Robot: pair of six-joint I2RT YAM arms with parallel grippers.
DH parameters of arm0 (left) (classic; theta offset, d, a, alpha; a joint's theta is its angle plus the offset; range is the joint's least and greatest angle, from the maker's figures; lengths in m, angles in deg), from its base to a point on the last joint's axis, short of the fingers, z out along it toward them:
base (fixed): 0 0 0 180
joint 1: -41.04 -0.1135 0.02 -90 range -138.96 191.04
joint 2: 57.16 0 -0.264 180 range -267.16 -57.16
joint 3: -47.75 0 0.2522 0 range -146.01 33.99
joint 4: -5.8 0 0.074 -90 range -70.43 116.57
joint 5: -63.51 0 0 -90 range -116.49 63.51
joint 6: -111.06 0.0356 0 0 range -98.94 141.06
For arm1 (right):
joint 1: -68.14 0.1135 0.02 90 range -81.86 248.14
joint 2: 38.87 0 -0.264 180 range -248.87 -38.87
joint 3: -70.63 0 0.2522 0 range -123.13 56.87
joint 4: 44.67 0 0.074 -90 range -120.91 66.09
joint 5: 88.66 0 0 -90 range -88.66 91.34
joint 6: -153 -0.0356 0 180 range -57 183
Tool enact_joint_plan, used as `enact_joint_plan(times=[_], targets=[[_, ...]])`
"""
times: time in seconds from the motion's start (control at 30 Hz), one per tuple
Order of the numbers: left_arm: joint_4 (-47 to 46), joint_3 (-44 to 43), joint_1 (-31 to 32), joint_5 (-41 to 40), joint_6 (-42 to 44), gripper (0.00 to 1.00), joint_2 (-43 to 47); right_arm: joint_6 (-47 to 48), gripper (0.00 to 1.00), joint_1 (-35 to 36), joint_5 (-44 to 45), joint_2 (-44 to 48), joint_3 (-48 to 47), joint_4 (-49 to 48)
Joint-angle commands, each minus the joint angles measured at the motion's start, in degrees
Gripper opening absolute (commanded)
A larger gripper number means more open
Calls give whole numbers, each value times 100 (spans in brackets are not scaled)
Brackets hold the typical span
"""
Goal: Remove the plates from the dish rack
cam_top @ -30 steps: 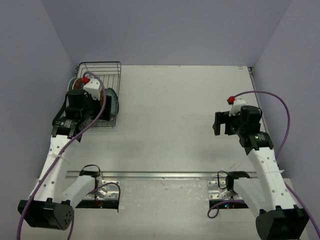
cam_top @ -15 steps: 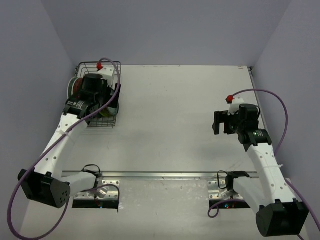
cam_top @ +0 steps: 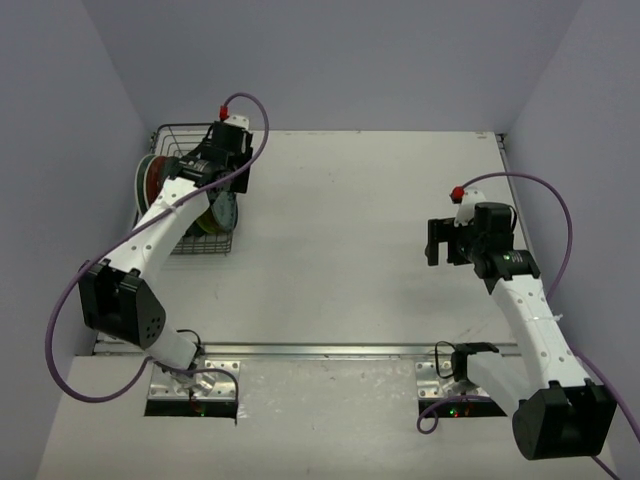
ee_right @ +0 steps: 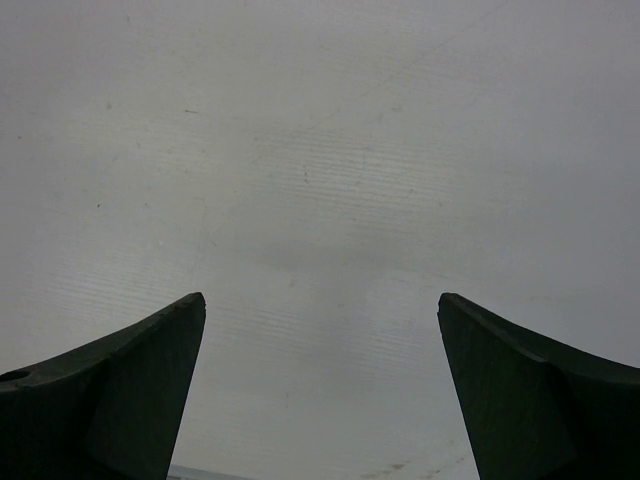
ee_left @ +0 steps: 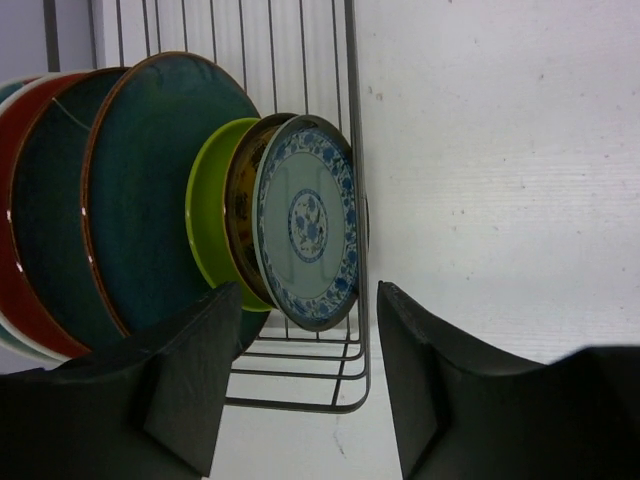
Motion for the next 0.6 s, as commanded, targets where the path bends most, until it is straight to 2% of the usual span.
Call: enact_joint_plan(times=[0.0, 0.23, 0.57], targets=[[137, -451, -235, -79, -348, 52, -370, -112, 99, -13, 70, -42, -351, -114], [265, -669, -893, 433, -581, 47, -1002, -63, 99, -13, 110, -46, -329, -116], [92, -495, -973, 671, -563, 41, -1269, -72, 99, -13, 101, -90, -340, -106]])
